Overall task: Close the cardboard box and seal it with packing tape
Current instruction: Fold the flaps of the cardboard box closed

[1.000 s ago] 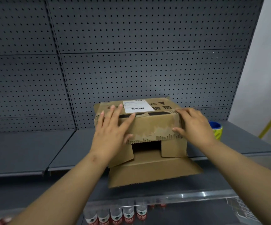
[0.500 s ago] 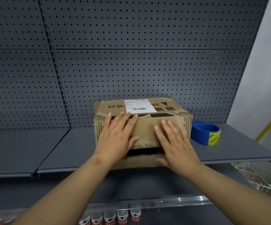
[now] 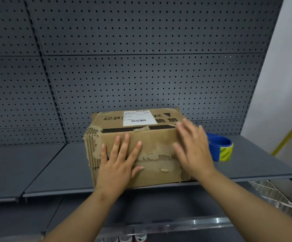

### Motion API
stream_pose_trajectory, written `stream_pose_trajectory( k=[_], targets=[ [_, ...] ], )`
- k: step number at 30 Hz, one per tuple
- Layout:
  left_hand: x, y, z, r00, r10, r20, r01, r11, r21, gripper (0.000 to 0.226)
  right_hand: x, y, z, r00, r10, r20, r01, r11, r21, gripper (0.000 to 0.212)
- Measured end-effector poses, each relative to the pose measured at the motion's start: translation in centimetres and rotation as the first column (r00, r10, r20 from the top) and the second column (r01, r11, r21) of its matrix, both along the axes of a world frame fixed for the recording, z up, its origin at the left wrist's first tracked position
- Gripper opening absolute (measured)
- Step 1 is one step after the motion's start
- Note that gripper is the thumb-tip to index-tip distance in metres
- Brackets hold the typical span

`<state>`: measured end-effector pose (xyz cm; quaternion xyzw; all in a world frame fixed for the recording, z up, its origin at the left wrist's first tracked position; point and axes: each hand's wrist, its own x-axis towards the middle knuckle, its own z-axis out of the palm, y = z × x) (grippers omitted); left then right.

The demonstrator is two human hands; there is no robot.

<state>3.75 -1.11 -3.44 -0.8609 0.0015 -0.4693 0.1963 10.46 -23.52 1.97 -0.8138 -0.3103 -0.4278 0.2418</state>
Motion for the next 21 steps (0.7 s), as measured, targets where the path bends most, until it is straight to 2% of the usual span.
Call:
stream_pose_trajectory(
  k=[2, 3, 4, 5, 7, 9, 11, 13, 16, 21],
  targets=[
    [0.2, 0.0, -0.3, 1.0, -0.006, 0.017, 0.006, 1.0, 0.003, 0.078, 1.6, -1.6, 0.9, 0.993, -0.008, -0.118, 0.039, 0.966, 0.257, 0.051],
    [0.2, 0.0, -0.5, 1.0, -0.007, 0.022, 0.007, 1.0, -0.003, 0.077, 2.8, -2.4, 1.0, 0.983, -0.044, -0.176, 0.096, 0.949, 0.3, 0.049],
    [0.2, 0.0, -0.6, 1.0, -0.007, 0.025, 0.007, 1.0, -0.012, 0.075, 4.1, -3.1, 0.8, 0.963, -0.108, -0.246, 0.174, 0.948, 0.266, 0.049],
    [0.1, -0.1, -0.8, 1.0, -0.006, 0.029, 0.007, 1.0, -0.022, 0.072, 5.5, -3.8, 0.4, 0.923, -0.194, -0.331, 0.257, 0.953, 0.158, 0.052],
    [0.2, -0.3, -1.0, 0.999, -0.001, 0.035, 0.002, 0.999, -0.043, 0.068, 7.9, -5.2, -0.8, 0.772, -0.415, -0.482, 0.363, 0.91, -0.202, 0.062],
    [0.2, -0.6, -1.1, 0.999, 0.01, 0.04, -0.007, 0.998, -0.055, 0.066, 9.4, -6.3, -1.9, 0.597, -0.606, -0.525, 0.361, 0.788, -0.499, 0.069],
    [0.2, -0.8, -1.1, 0.999, 0.02, 0.037, -0.017, 0.998, -0.063, 0.066, 10.1, -7.0, -2.8, 0.512, -0.694, -0.506, 0.326, 0.702, -0.633, 0.071],
    [0.2, -1.0, -1.0, 0.999, 0.033, 0.028, -0.031, 0.997, -0.066, 0.066, 10.4, -7.4, -3.3, 0.506, -0.726, -0.466, 0.307, 0.656, -0.69, 0.071],
    [0.3, -1.3, -0.7, 0.998, 0.053, 0.024, -0.051, 0.996, -0.075, 0.068, 10.5, -8.1, -3.9, 0.569, -0.728, -0.383, 0.323, 0.626, -0.71, 0.073],
    [0.0, -1.8, -0.3, 0.996, 0.084, -0.021, -0.085, 0.991, -0.106, 0.067, 10.2, -9.7, -4.6, 0.682, -0.668, -0.298, 0.339, 0.65, -0.68, 0.069]
  ],
)
